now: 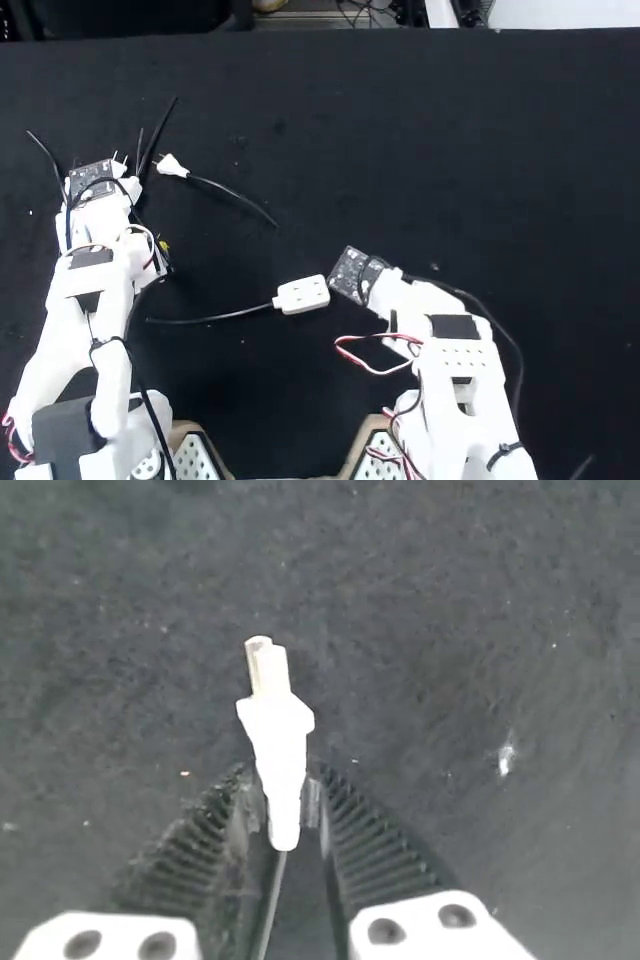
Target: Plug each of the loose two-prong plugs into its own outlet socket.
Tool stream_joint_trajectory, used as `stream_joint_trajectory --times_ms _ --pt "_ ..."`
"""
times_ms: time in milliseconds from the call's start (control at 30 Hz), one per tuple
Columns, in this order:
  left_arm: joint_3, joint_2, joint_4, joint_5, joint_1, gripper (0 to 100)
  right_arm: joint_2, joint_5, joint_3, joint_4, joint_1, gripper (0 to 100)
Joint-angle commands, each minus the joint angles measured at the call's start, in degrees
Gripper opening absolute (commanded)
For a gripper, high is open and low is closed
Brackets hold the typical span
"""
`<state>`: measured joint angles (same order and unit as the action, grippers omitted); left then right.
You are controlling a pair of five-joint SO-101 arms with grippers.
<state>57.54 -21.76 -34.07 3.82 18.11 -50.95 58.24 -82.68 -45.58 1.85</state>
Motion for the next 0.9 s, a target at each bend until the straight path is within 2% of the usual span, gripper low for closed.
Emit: stream_joint_trajectory --times_ms 0,67,167,267,533,733,867 --pt "-0.75 -2.02 0.79 0.44 0.48 18 -0.48 -11.25 6.81 -0.26 -1.23 1.0" --pt "-0.75 -2.02 0.79 0.44 0.48 18 -0.48 -15.12 9.63 -4.92 -3.25 1.0" --pt "-0.75 -2.02 0.79 0.35 0.48 18 -0.4 -17.14 12.0 -11.96 -8.79 1.0" --pt "-0.75 -2.02 0.79 0.35 0.48 18 0.13 -21.98 12.62 -13.71 -11.96 1.1" --pt "-0.48 -2.02 0.79 0.35 0.48 18 15.25 -27.43 17.71 -10.81 -12.04 1.5" --pt "-0.48 -2.02 0.79 0.26 0.48 18 29.67 -26.99 29.93 -19.52 -12.22 11.5" --pt "-0.57 -2.02 0.79 0.26 0.48 18 31.78 -26.9 32.48 -21.1 -12.4 9.8"
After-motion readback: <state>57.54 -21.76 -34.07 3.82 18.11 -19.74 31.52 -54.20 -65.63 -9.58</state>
